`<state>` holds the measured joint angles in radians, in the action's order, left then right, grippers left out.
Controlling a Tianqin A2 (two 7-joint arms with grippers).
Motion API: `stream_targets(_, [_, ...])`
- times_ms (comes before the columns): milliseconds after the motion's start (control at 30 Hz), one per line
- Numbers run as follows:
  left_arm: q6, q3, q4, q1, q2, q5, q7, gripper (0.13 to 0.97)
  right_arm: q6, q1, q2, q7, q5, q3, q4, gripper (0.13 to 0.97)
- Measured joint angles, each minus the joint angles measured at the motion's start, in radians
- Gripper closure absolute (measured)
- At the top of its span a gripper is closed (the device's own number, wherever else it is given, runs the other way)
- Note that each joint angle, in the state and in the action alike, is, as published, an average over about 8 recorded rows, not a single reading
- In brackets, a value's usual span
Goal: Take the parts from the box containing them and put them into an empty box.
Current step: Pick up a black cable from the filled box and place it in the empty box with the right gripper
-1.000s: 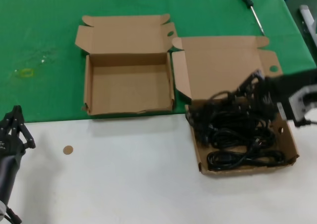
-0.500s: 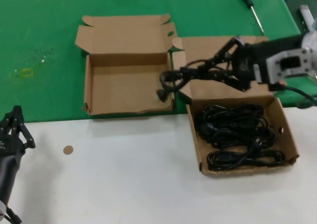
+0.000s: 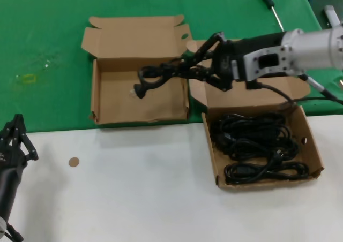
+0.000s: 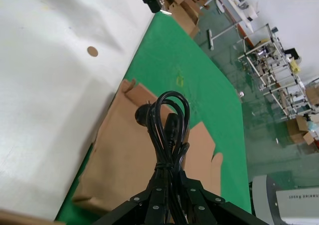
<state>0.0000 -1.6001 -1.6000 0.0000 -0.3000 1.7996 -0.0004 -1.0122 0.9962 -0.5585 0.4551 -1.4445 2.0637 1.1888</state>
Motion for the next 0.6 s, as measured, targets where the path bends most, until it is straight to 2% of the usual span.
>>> stream_targets(300, [0.0,0.0,0.0,0.0,0.0,0.0,0.0,0.945,0.05,0.046,0.114,0.081,-0.001,0.022,-0.16,0.915])
stream_targets(600, [0.0,0.0,0.0,0.0,0.0,0.0,0.0,0.945,0.099,0.091,0.231,0.223,-0.021,0.024,-0.372,0.915])
